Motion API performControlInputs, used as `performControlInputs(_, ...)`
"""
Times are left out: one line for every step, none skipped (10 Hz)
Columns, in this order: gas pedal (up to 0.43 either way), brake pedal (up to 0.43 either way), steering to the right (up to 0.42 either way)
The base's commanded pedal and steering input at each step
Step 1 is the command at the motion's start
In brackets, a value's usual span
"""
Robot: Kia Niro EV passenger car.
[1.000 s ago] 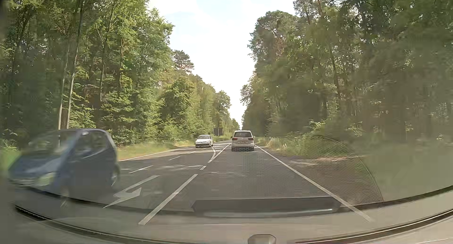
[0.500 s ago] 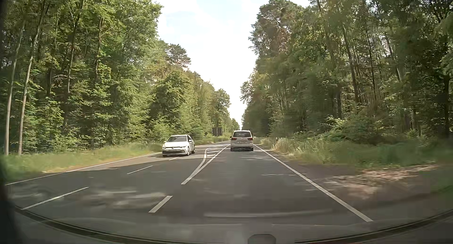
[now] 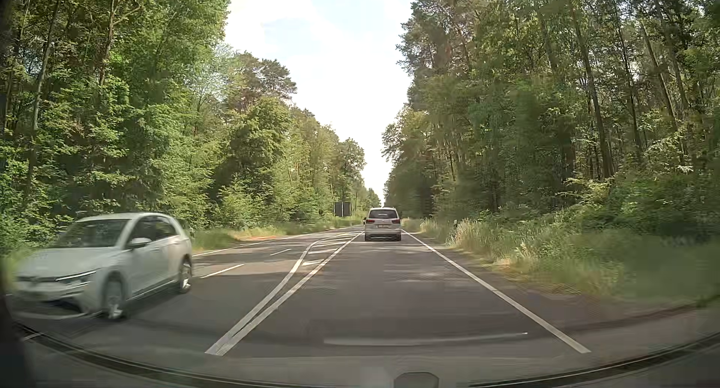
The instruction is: Follow the waypoints while adhering to traffic rules and regulations
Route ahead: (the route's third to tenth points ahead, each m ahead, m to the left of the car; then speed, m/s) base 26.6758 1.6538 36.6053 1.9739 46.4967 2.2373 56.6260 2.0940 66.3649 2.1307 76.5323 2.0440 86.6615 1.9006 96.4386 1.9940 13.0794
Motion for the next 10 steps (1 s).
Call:
performControlInputs(0.079, 0.037, -0.001)
performControlInputs(0.079, 0.037, -0.001)
performControlInputs(0.079, 0.037, -0.001)
performControlInputs(0.079, 0.037, -0.001)
performControlInputs(0.079, 0.03, -0.001)
performControlInputs(0.079, 0.037, -0.001)
performControlInputs(0.079, 0.03, -0.001)
performControlInputs(0.079, 0.03, -0.001)
performControlInputs(0.079, 0.037, -0.001)
performControlInputs(0.079, 0.03, -0.001)
